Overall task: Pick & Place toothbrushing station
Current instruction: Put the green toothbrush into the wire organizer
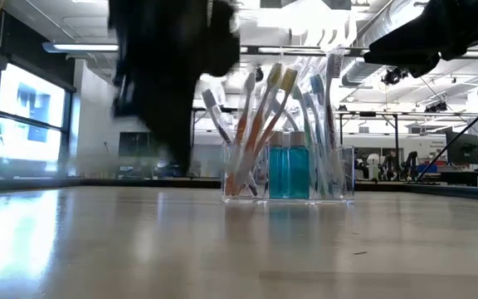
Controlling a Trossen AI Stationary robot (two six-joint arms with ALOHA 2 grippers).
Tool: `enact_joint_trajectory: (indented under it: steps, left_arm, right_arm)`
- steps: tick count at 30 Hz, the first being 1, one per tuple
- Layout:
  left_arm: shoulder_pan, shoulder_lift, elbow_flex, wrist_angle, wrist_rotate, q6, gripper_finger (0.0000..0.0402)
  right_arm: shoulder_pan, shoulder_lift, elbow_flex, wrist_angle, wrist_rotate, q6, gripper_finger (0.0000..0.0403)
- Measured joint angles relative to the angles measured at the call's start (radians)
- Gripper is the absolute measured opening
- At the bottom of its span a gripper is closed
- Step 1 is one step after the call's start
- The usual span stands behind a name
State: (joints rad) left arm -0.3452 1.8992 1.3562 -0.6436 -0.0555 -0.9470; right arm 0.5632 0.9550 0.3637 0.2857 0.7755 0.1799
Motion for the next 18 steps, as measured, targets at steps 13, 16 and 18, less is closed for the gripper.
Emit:
enact_joint_trajectory:
  steps: [13,16,18]
  left_arm:
    - [-0.139,-0.244,0.089,0.002,-0.498,0.357,0.0016]
    - [-0.138,-0.243,0.085,0.005,-0.571,0.479,0.0016]
    - [-0.111,-0.245,0.086,0.012,-0.602,0.562,0.0015]
  right_arm:
    - [0.0,0.0,0.0,-0.018,0.0,0.016,0.0138]
    - [0.0,0.0,0.0,-0.02,0.0,0.019,0.0138]
    - [0.0,0.0,0.0,-0.02,0.0,0.019,0.0138]
